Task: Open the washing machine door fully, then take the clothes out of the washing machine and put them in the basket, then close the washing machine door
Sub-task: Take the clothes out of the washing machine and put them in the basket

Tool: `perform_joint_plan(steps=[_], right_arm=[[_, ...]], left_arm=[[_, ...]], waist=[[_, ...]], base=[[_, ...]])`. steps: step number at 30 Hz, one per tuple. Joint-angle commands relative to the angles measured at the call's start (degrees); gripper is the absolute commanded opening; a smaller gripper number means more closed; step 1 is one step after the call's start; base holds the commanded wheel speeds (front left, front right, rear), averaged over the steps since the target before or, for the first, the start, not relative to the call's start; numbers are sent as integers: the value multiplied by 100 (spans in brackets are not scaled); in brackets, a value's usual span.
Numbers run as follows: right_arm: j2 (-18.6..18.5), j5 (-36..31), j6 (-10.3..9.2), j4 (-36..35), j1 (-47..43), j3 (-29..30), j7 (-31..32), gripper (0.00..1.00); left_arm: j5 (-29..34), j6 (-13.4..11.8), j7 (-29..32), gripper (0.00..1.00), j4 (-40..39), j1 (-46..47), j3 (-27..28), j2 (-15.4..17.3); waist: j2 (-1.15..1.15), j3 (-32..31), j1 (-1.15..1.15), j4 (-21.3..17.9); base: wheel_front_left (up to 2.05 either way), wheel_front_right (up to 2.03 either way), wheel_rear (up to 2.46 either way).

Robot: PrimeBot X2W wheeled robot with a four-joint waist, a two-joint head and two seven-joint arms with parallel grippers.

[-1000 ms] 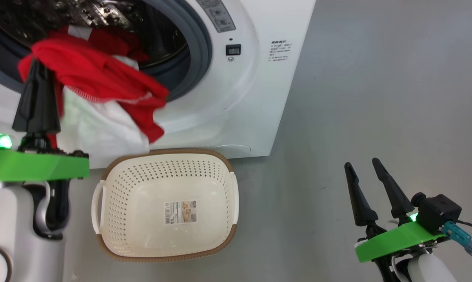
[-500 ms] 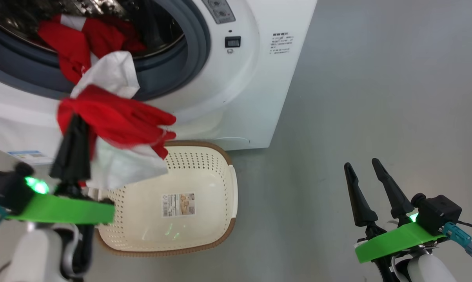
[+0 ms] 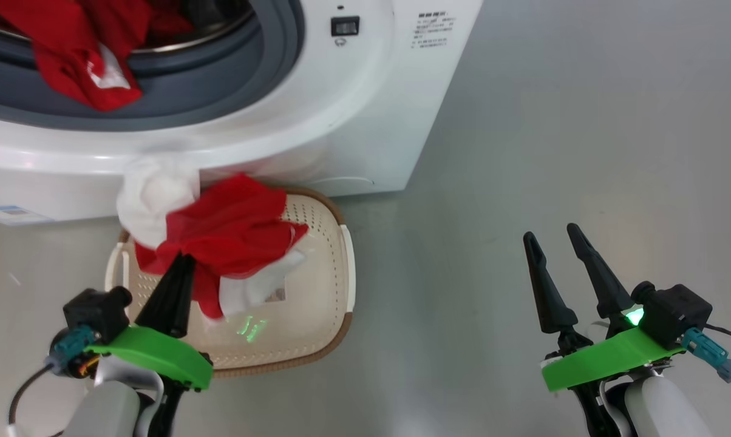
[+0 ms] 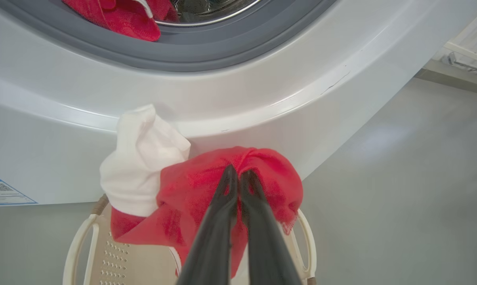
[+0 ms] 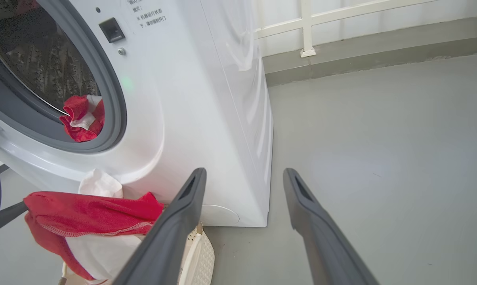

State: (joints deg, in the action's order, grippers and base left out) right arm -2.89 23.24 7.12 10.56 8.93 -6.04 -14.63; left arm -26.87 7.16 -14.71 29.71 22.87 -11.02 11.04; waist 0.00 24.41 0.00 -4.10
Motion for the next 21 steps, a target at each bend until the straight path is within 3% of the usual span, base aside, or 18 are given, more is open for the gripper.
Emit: perform_joint_plan(steps=[1, 11, 21], right_arm=[[2, 27, 36, -151, 101, -130, -37, 100], [2, 140, 36, -272, 312, -320, -37, 100], [2, 247, 36, -395, 538, -407, -37, 100]], left_arm=[[-55, 33, -29, 0, -22, 156, 165, 201], [-266, 33, -29, 0, 1471, 881, -510, 527], [-584, 33, -29, 0, 2230, 1588, -1248, 815]], waist=[[0, 186, 0, -102], [0, 829, 0, -403], [0, 1521, 0, -556]], base=[[0, 0, 0], [0, 0, 0], [0, 0, 0]])
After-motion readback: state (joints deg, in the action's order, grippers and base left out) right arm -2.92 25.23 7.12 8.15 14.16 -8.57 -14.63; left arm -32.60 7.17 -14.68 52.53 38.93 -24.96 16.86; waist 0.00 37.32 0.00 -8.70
